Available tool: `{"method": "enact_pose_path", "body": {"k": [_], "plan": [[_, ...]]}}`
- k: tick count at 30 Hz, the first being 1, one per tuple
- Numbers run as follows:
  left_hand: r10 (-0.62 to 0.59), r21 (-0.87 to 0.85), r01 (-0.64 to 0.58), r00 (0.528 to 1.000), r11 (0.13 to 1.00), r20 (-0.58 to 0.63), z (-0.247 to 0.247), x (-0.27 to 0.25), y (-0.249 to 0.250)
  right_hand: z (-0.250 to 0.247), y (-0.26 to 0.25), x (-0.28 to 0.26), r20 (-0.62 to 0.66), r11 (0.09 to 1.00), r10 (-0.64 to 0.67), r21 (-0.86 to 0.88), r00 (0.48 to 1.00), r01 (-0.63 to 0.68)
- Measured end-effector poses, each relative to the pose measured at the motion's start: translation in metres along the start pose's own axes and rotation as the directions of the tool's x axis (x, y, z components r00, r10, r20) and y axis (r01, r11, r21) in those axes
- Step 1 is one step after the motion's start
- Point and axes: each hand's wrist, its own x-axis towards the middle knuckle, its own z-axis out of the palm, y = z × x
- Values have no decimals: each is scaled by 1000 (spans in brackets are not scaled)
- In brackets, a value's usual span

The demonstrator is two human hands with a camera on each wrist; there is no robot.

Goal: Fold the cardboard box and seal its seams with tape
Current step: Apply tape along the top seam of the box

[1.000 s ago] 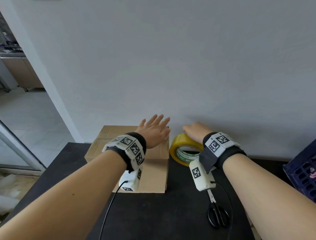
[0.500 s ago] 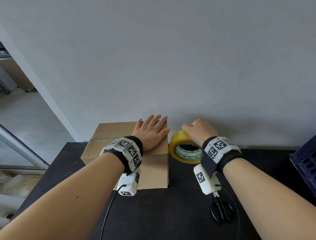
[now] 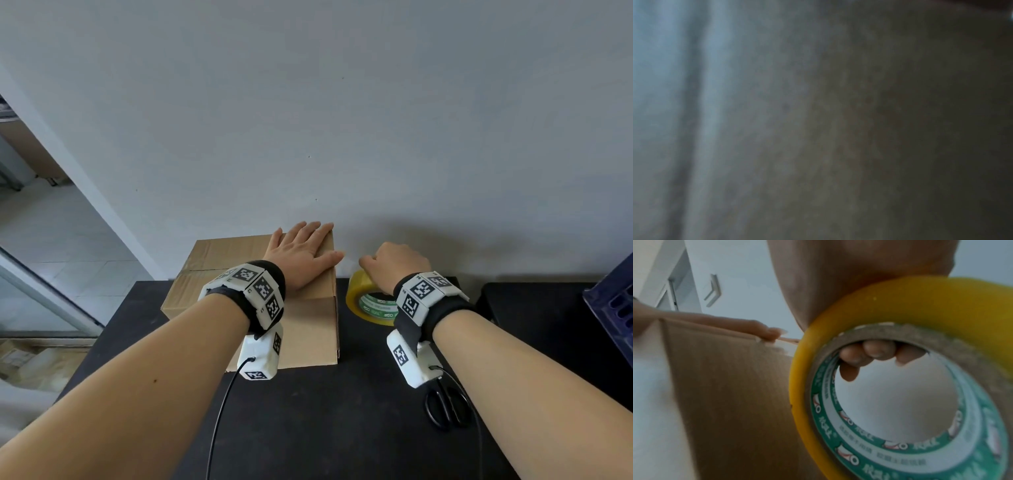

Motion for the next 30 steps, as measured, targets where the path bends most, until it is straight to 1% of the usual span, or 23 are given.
{"method": "enact_pose_path", "body": {"k": [4, 6, 9, 12, 15, 18, 20, 22, 23, 25, 27, 30], "plan": [[-40, -46, 39, 999, 998, -10, -4, 5, 8, 8, 1, 2, 56, 996, 5, 84, 998, -9], [-54, -55, 53, 998, 997, -16, -3, 7, 14, 12, 6, 5, 101, 983, 6, 180, 995, -24], [-64, -27, 64, 998, 998, -12, 0, 9, 19, 14, 18, 9, 110, 948, -5, 317, 994, -30], [-87, 0, 87, 996, 996, -10, 3, 10, 22, 17, 27, 10, 138, 915, -51, 404, 989, -9], [-107, 3, 107, 994, 994, 2, 2, 11, 23, 15, 35, 9, 198, 849, -133, 528, 971, 9], [-110, 14, 110, 994, 994, 19, 1, 10, 24, 10, 43, 9, 243, 865, -199, 499, 949, 54], [-111, 15, 111, 993, 994, 25, 1, 9, 24, 10, 48, 10, 319, 873, -224, 485, 921, 45], [-119, 9, 118, 993, 993, 28, 1, 10, 24, 14, 56, 10, 407, 901, -210, 433, 889, 15], [-124, 7, 124, 992, 992, 28, 2, 11, 25, 18, 60, 10, 420, 924, -184, 382, 889, 11], [-120, 21, 119, 993, 993, 23, 4, 13, 29, 25, 67, 10, 363, 951, -125, 309, 923, 8], [-93, 46, 92, 995, 995, 22, 5, 13, 33, 27, 69, 9, 291, 942, -84, 334, 953, -19], [-81, 63, 79, 996, 995, 32, 6, 12, 33, 25, 69, 7, 255, 935, -83, 354, 963, -13]]}}
